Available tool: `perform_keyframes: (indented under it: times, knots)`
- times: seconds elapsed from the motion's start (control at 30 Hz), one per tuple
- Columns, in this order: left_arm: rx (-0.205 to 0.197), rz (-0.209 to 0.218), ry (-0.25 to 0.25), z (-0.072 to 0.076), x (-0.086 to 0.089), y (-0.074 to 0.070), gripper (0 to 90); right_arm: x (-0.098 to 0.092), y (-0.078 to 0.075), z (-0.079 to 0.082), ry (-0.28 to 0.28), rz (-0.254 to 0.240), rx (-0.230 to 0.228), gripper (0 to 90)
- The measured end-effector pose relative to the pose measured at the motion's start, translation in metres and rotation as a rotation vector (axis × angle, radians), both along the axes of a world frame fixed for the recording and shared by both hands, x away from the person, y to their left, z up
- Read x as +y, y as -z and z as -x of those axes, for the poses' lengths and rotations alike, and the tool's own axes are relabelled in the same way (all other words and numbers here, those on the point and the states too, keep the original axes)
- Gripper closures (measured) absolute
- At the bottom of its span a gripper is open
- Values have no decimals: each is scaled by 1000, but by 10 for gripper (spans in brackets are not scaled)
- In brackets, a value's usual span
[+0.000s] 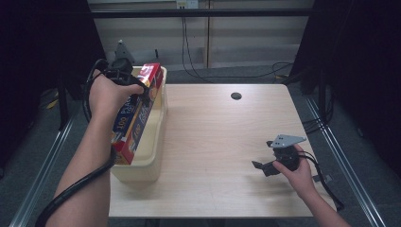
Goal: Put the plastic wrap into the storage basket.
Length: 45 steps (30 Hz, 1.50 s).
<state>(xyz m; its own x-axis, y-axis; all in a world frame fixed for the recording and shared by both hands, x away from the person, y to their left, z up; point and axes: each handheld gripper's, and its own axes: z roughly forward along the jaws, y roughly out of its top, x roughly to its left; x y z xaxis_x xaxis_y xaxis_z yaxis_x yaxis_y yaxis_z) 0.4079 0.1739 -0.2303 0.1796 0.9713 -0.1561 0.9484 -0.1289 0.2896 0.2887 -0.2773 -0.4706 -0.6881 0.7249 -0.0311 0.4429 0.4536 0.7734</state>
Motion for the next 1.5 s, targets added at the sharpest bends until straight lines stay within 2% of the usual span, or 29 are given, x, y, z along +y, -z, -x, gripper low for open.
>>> perform_keyframes:
  times: [0.1, 0.17, 0.43, 0.83, 1.13, 1.23, 1.5]
  knots:
    - [4, 8, -9, 0, 3, 3, 408, 0, 0, 0, -3, 1, 1, 26]
    - [6, -4, -9, 0, 4, 5, 408, 0, 0, 0, -3, 0, 1, 26]
    - [24, -7, -28, 0, 7, 14, 408, 1, 0, 0, -1, 3, -1, 26]
    - [45, -10, -44, -1, 5, 27, 406, 1, 0, 0, -1, 2, -1, 26]
    - [73, 11, -68, -1, 3, 36, 405, 1, 0, 0, -2, -2, 2, 26]
    - [78, 2, -67, -1, 3, 39, 405, 1, 0, 0, -2, -2, 2, 26]
    - [101, 17, -81, -1, 3, 47, 404, 2, 0, -1, -3, -2, -2, 26]
